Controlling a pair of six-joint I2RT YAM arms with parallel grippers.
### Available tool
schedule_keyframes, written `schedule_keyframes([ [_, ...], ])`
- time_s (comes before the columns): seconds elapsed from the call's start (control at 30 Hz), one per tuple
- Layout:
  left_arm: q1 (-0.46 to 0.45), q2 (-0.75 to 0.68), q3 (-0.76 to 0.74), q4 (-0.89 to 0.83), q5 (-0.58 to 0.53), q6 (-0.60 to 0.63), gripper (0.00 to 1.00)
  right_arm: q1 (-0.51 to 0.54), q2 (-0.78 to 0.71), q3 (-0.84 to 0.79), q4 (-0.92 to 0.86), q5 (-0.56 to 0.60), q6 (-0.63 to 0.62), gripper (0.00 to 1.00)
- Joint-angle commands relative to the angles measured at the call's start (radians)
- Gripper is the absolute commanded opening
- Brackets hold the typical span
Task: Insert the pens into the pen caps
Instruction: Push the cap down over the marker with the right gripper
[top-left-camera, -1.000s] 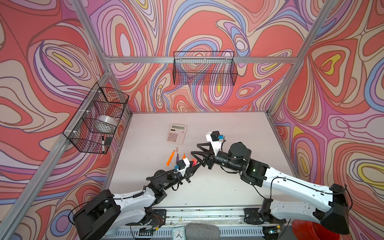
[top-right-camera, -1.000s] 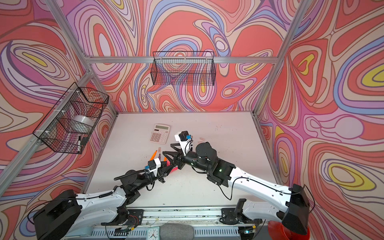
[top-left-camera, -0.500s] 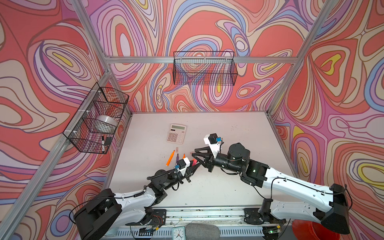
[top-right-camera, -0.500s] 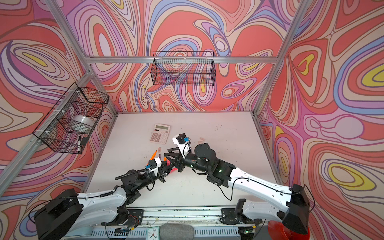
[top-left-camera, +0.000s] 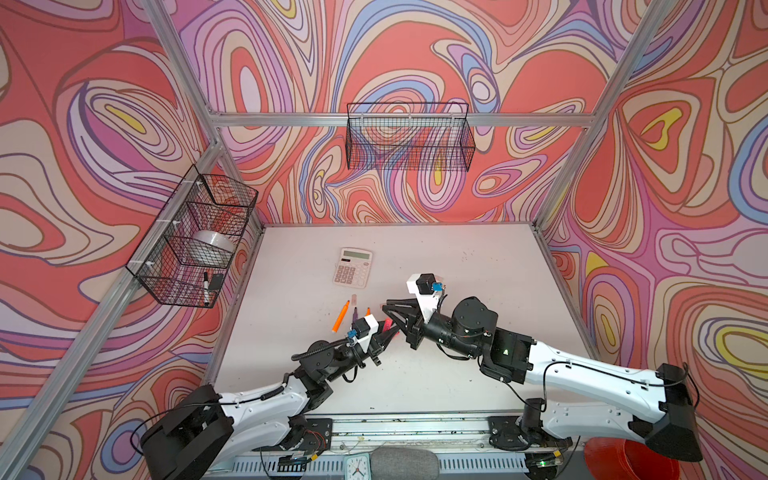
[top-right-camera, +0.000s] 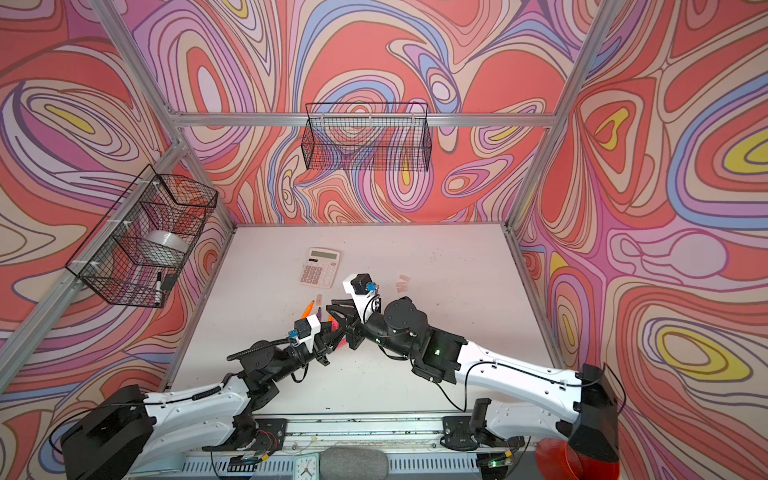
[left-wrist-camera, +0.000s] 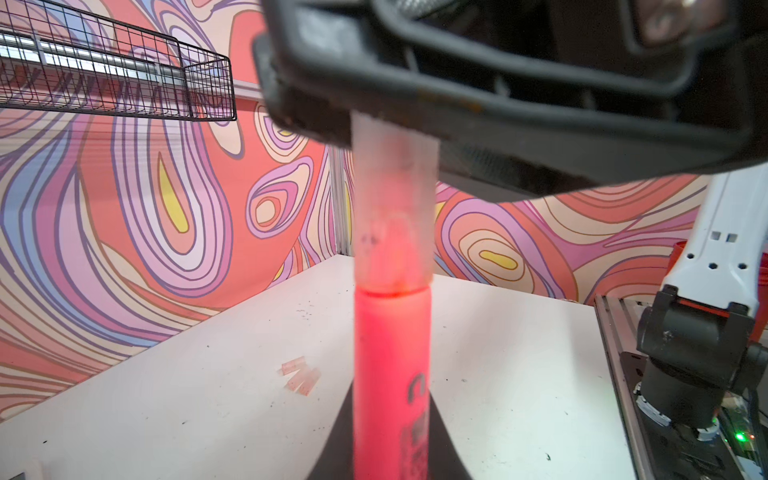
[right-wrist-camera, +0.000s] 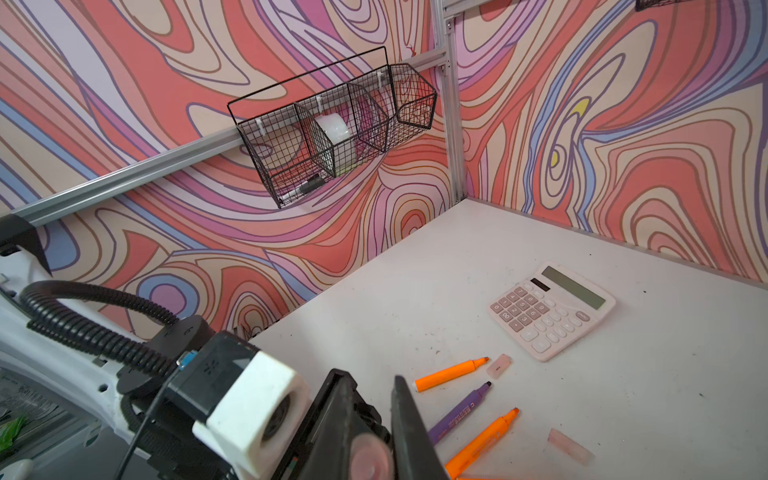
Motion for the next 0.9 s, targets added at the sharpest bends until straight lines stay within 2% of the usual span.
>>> schedule_keyframes([
  [0.0, 0.012, -0.058, 0.143, -0.033, -0.158, 0.029, 0.00, 0.043, 0.003, -0.078, -0.094, -0.015, 0.072, 0.00],
  [0.1, 0.020, -0.046, 0.194, -0.003, -0.172, 0.054, 0.00, 0.047, -0.017, -0.106, -0.112, 0.013, 0.088, 0.00],
  [0.27, 0.086, -0.029, 0.302, -0.049, -0.119, 0.000, 0.00, 0.050, -0.034, -0.139, -0.144, 0.008, 0.114, 0.00],
  [0.47, 0.154, 0.014, 0.326, 0.050, -0.127, -0.054, 0.00, 0.055, -0.023, -0.174, -0.126, -0.026, 0.158, 0.00],
  [0.53, 0.162, 0.027, 0.373, 0.066, -0.126, -0.060, 0.00, 0.060, -0.006, -0.173, -0.122, -0.045, 0.170, 0.00],
  [0.87, 0.169, 0.050, 0.403, 0.109, -0.115, -0.059, 0.00, 0.122, 0.109, -0.143, -0.102, -0.084, 0.197, 0.00],
])
